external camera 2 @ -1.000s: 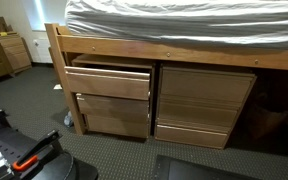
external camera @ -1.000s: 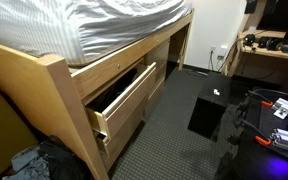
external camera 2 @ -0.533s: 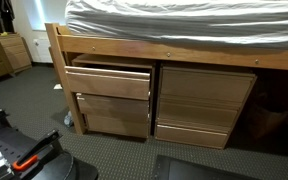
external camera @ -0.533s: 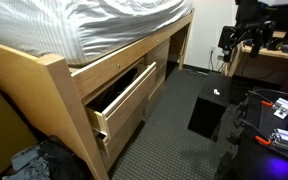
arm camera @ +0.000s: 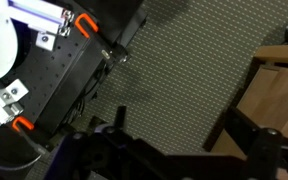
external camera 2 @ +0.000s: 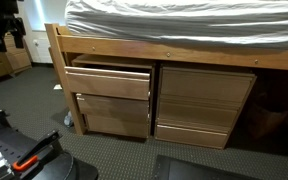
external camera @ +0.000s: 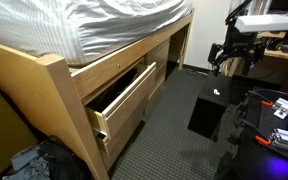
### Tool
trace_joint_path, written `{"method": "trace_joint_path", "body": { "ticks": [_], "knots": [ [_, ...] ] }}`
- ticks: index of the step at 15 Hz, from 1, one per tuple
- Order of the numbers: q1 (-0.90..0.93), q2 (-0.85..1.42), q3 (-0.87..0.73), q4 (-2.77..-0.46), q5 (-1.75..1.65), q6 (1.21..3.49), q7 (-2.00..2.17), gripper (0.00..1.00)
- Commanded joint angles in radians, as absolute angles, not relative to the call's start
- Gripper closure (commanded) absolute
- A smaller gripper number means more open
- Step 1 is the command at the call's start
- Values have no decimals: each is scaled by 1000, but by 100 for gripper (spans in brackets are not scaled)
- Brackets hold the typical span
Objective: Open the upper drawer on the left
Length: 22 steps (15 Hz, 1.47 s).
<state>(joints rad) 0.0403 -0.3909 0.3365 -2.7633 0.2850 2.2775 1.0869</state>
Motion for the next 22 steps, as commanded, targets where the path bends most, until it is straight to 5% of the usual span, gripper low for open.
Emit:
{"method": "trace_joint_path", "body": {
  "ticks": [1,6,12,17,22],
  "knots": [
    [38,-190,432,-2764,372,2559,1242,0],
    [66,-3,418,-2752,186,2996,1537,0],
    [28,-26,448,-2753,184,3008,1536,0],
    [3,250,401,-2660,46,3087,1667,0],
    [196,501,177,-2489,-5,3221,1686,0]
  ]
}}
